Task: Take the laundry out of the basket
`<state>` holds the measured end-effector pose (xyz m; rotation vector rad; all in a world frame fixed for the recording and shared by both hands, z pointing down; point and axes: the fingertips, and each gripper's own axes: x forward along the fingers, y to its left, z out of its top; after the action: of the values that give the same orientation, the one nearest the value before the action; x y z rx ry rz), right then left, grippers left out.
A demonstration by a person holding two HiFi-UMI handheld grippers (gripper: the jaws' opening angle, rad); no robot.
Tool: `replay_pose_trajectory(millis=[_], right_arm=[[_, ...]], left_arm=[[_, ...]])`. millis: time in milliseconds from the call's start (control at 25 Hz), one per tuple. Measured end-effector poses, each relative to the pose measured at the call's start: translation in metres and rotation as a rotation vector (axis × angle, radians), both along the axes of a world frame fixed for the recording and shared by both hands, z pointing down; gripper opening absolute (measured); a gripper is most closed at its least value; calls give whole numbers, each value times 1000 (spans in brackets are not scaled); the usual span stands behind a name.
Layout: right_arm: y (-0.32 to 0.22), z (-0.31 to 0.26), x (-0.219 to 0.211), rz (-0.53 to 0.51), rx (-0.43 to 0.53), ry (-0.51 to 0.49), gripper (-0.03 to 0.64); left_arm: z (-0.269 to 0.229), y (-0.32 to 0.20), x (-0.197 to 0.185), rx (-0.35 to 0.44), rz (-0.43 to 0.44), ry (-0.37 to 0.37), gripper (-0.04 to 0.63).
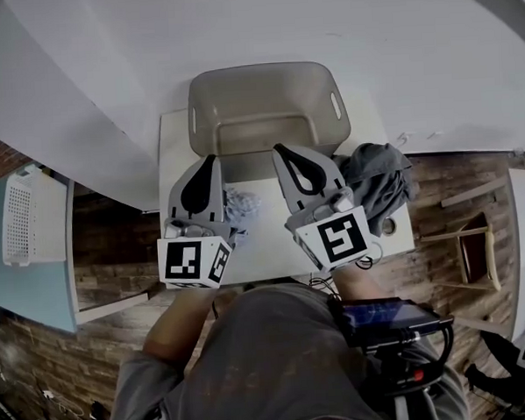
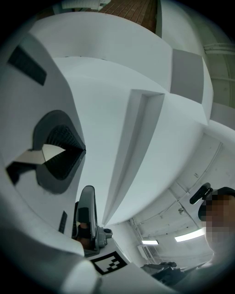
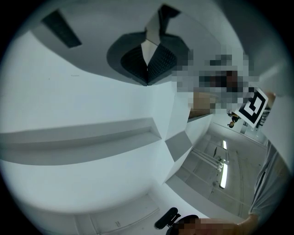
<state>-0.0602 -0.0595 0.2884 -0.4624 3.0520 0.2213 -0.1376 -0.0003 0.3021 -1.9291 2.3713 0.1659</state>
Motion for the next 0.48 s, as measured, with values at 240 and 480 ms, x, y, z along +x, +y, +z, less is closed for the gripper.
replay_pose_trajectory(millis=[240,480], right_arm=[[-1,-1,1,5,4,1,8],[-2,-1,1,7,1,5,8]], left_arm=[[0,-1,2,0,8,5,8],[-1,-1,4,-9,14,3,8]])
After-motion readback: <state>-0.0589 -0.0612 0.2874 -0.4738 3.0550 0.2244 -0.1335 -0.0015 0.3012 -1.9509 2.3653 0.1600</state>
